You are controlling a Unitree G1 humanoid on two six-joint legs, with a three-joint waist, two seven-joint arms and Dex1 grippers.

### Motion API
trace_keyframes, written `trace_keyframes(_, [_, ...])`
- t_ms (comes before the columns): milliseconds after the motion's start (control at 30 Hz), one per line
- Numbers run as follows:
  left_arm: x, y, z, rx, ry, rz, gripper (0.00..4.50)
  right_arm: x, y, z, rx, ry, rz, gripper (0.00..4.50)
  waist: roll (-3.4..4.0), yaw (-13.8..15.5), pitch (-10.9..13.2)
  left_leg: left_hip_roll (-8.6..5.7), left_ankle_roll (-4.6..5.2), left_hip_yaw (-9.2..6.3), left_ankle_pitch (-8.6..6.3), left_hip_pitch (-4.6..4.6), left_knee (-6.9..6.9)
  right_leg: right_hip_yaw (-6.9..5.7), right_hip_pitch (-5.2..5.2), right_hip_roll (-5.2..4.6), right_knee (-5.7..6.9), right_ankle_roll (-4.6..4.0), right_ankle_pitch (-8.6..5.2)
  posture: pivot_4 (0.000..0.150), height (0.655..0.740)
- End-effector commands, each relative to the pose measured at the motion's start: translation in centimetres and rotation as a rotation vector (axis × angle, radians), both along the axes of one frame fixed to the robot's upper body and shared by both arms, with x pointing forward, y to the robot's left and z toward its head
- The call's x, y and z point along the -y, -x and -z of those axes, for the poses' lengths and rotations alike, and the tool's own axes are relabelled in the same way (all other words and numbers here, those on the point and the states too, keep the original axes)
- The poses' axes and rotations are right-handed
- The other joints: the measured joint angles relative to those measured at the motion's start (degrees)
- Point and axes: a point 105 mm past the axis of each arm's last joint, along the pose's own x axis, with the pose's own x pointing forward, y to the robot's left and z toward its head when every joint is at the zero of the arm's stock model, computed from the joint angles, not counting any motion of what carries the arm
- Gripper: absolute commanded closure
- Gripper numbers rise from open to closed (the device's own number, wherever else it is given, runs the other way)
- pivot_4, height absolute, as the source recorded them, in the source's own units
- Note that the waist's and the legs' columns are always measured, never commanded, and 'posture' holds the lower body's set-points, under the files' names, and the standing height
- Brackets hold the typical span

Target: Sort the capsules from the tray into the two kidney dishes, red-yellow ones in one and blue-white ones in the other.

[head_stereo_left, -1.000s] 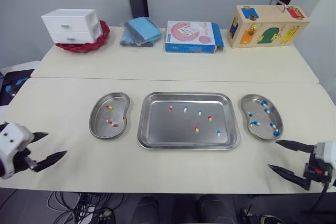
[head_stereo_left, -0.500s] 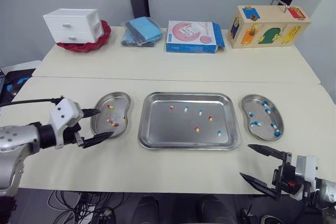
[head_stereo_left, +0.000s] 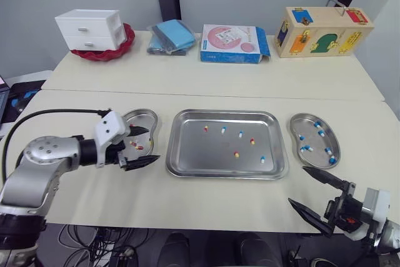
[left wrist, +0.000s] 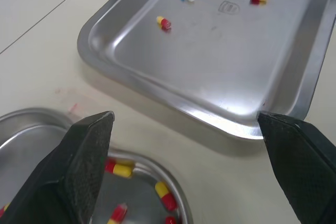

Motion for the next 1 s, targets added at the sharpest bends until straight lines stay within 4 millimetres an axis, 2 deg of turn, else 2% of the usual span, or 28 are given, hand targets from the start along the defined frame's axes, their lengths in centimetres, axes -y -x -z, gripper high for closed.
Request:
trace_keyframes(33, [2.3,-0.6,-0.1,0.036,-0.024,0.055,0.00,0.4,0.2,-0.6,0.039,-0.008,0.014,0.02,0.00,0.0,0.0,0.00,0.00,0.00,0.00,0.00,0.00,0.01,0.00,0.00,0.00,0.00,0.00,0.150,0.7400])
trace_keyframes(267, [5.3,-3.7,-0.4,0.131,-0.003,0.037,0.00,0.4,0.1,-0.2,0.010,0.001,0.035,0.02,0.02,0.0,0.0,-0.01,0.00,-0.02,0.00,-0.01,0.03,0.00,0.00,0.01,0.03,0.00,0.00,0.150,0.7400])
trace_keyframes(433, [7.1,-6.1,0.9,0.086,-0.009,-0.002,0.00,0.0,0.1,-0.2,0.002,-0.004,0.059,0.02,0.03,0.0,0.0,-0.04,0.00,-0.04,0.01,-0.01,0.05,-0.01,0.01,0.01,0.04,0.00,0.00,0.150,0.7400])
trace_keyframes(733, [9.3,-7.9,3.3,0.028,-0.072,0.027,0.00,-0.6,0.5,-0.1,0.011,-0.013,0.101,0.02,0.04,0.0,0.0,-0.05,0.00,-0.06,0.01,-0.04,0.09,-0.02,-0.02,0.01,0.09,0.00,0.00,0.150,0.7400])
trace_keyframes(1000, [10.1,-9.1,3.6,0.013,-0.063,0.002,0.00,-0.6,0.7,-0.1,0.016,-0.013,0.134,0.02,0.05,0.0,0.0,-0.06,0.00,-0.07,0.01,-0.04,0.10,-0.03,-0.02,0.01,0.12,0.00,0.00,0.150,0.7400])
